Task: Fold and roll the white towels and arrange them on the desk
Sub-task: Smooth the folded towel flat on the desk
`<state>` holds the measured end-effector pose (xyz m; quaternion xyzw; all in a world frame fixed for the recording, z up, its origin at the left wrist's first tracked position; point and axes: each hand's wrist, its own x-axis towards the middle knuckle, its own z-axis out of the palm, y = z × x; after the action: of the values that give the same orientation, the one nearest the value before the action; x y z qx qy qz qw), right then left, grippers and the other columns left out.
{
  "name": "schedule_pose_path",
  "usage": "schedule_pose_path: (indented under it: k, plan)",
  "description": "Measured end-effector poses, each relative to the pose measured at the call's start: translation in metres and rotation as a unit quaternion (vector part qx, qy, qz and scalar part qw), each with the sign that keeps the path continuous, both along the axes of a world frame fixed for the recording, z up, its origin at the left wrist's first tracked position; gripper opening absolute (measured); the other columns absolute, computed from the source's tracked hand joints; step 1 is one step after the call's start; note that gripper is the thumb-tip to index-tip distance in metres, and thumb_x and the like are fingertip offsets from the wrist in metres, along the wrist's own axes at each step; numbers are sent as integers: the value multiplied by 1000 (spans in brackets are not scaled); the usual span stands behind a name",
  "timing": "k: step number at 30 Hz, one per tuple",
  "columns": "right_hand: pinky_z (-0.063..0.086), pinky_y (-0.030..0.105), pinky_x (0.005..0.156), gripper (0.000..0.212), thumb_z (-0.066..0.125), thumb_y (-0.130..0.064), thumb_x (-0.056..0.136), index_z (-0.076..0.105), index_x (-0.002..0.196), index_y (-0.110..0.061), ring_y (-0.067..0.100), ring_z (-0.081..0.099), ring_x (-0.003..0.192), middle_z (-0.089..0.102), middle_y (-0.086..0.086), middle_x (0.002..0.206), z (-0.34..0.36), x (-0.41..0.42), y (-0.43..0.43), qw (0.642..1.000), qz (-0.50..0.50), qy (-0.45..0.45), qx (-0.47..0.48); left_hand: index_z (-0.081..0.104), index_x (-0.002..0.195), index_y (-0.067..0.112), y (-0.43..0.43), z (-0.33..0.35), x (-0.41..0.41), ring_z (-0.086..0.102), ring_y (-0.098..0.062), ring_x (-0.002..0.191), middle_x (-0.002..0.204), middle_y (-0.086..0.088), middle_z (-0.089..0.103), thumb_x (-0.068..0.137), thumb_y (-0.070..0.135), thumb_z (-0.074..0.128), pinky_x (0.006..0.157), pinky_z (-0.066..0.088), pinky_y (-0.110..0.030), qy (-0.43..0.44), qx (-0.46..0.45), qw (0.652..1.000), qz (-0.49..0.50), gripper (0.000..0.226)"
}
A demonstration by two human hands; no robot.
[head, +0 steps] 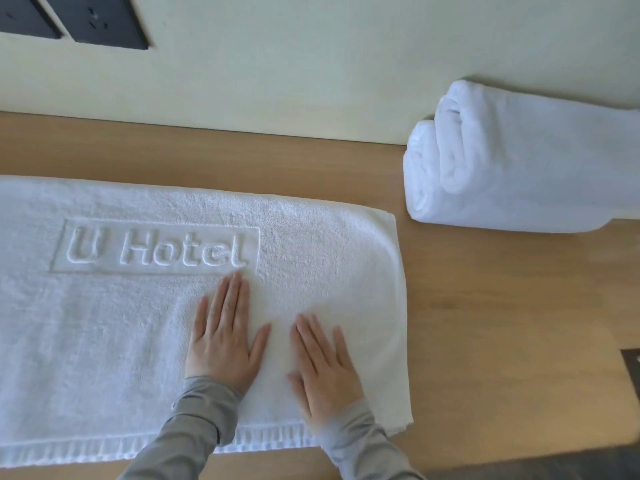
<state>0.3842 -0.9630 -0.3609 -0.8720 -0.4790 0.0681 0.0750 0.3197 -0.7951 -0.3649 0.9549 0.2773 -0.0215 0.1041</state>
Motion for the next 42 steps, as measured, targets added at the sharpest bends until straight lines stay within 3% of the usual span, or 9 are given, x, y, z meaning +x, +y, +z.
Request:
schedule_pose_path:
  k: [6,10,14,18,23,26,29,33,42]
  plan:
    - [12,40,114,62,9,-44,98,17,145,-5,17,7,145,12,5,158,5,16,-95,984,-159,40,-74,21,148,4,-1,1,0,17,-19,144,156,-8,20,93,53,16,118,9,-41,4,3,1000,2,73]
    - [4,33,115,63,9,-43,98,23,142,0,9,-5,145,30,17,148,21,34,-94,978,-198,51,-28,22,147,4,0,1,1,18,-19,143,155,-9,23,94,53,15,118,9,-41,10,0,1000,4,73]
    - [6,36,118,57,23,-34,97,23,144,0,21,8,144,21,14,153,39,85,-24,990,-106,61,75,23,147,3,0,1,1,18,-20,143,155,-9,23,94,54,11,118,10,-42,12,-3,1000,2,74]
    - [-2,38,119,58,25,-33,99,11,148,-5,17,-4,145,6,6,157,27,144,55,999,30,41,3,25,146,2,0,3,1,21,-21,142,154,-10,25,94,55,11,118,11,-42,8,-6,1000,0,75]
    - [-5,29,118,55,26,-31,101,9,149,-9,18,2,146,5,6,158,4,215,67,999,15,19,-37,27,145,2,1,3,1,20,-19,142,154,-9,26,95,55,11,118,10,-40,0,-14,1000,2,75]
    - [10,34,118,47,33,-25,101,30,144,-6,24,22,142,29,12,152,7,236,61,989,-109,89,49,27,145,3,1,4,2,18,-18,142,154,-9,26,95,54,12,117,10,-40,1,-15,1000,4,74]
    - [36,39,101,31,47,-8,94,55,122,2,36,48,117,56,22,122,18,250,54,955,-246,105,130,28,145,3,1,4,2,19,-18,142,153,-9,27,95,54,11,117,11,-41,2,-15,1000,5,74]
    - [42,42,85,8,59,1,82,63,86,6,35,53,93,61,21,93,27,252,46,962,-228,90,120,30,145,3,2,5,2,20,-18,142,153,-9,28,95,55,11,117,12,-41,3,-20,1000,6,74]
    - [38,36,75,17,47,13,80,62,84,5,34,52,93,59,22,91,28,256,50,986,-166,-25,4,31,144,3,2,4,1,21,-19,141,152,-9,30,95,53,14,116,15,-43,-10,-22,1000,5,73]
